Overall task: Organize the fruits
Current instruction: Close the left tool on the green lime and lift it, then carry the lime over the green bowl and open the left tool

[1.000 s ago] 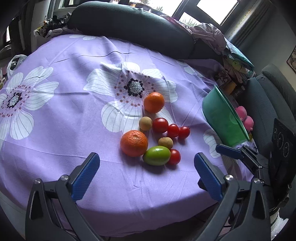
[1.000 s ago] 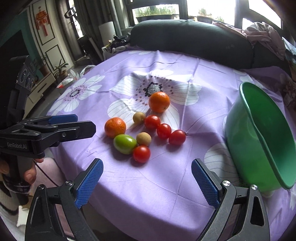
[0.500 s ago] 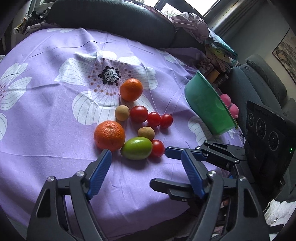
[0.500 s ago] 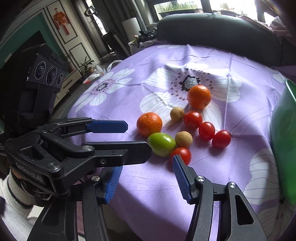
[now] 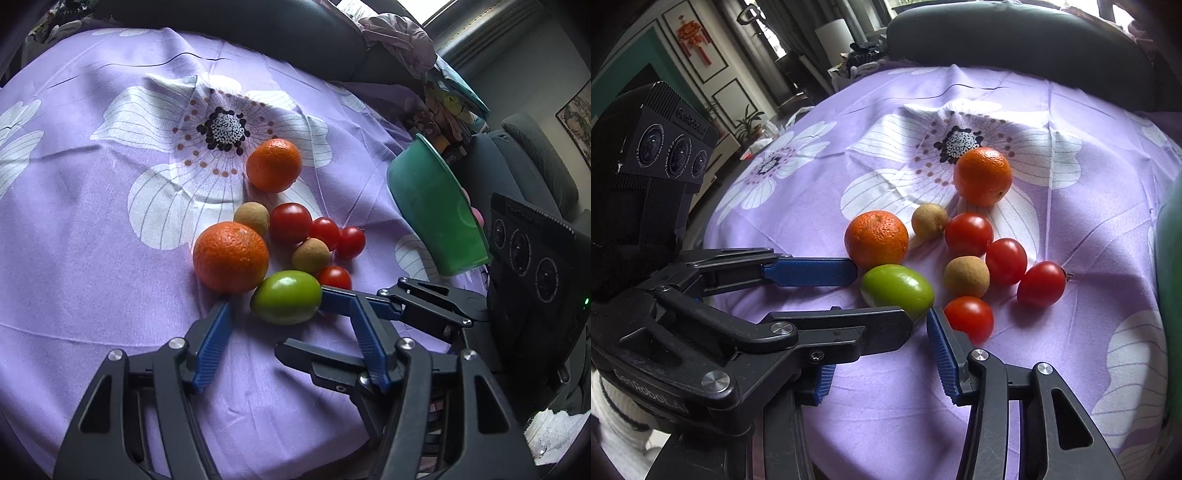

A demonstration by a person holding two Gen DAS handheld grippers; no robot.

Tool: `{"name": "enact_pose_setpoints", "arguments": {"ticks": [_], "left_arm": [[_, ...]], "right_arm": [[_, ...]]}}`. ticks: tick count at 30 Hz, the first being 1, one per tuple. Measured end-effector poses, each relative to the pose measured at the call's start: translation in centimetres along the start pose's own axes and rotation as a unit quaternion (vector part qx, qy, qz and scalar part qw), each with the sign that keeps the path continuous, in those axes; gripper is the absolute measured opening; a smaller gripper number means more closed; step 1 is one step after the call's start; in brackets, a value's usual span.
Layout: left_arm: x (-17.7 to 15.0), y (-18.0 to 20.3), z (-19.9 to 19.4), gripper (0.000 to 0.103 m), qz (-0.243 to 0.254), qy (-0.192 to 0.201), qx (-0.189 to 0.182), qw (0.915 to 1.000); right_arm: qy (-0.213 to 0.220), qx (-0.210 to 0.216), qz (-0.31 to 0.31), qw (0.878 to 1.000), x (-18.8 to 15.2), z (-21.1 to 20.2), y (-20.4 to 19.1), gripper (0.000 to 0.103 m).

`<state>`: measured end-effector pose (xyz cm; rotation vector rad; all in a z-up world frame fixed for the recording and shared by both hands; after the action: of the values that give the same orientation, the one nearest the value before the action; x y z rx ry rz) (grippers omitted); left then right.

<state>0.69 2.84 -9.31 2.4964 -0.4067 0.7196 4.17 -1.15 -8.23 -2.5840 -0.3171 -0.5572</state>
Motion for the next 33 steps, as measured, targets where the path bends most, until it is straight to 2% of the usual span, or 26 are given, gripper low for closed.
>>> {"name": "enact_pose_setpoints", "arguments": {"ticks": [3, 5, 8, 10, 11, 21, 28, 33], "left_arm": [[0.2, -0.4, 0.2, 0.063, -0.008, 0.001, -0.010, 0.9999], [0.5, -0.5, 0.3, 0.051, -0.010, 0.002, -0.011, 0.9999], [0.6, -0.9, 0.3, 0.044, -0.015, 0.002, -0.010, 0.9998], [0.7, -1.2, 0.4, 0.041, -0.017, 0.002, -0.008, 0.9998], [0.7, -1.3, 0.4, 0.039, -0.018, 0.001, -0.005, 0.9998], [1.2, -0.5, -0.5, 0.039, 0.001, 0.004, 0.011, 0.9999], [3.2, 2.5, -1.1, 0.039, 0.031, 0.018, 0.012, 0.9993], [5.5, 5.6, -1.3, 0.039, 0.071, 0.031, 0.008, 0.9970]], "right_arm": [[0.003, -0.006, -0.003, 1.000, 0.4, 0.2, 0.0, 0.049], [0.003, -0.009, -0.003, 1.000, 0.7, 0.4, 0.1, 0.049], [0.002, -0.009, -0.002, 1.000, 1.1, 0.7, 0.3, 0.048], [0.002, -0.011, -0.007, 1.000, 1.2, 0.9, 0.3, 0.041], [0.002, -0.010, -0.008, 1.000, 1.2, 0.9, 0.4, 0.041], [0.014, 0.000, -0.012, 1.000, 1.0, 0.3, 0.1, 0.039], [0.049, 0.001, -0.005, 0.999, 1.3, -2.7, 0.2, 0.040], [0.087, -0.005, 0.006, 0.996, 1.9, -5.9, 1.2, 0.040]]}}
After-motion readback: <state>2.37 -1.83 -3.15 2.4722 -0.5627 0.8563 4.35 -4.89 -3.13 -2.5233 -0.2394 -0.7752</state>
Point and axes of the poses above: each gripper's, at about its wrist camera, not at the fingertips, and z roughly the way its jaws point, y to its right, x to its top, the point moved 5 cm from there along z, roughly the way its jaws point, and after that the axes turned 15 degrees about z, right-handed, at the moved point
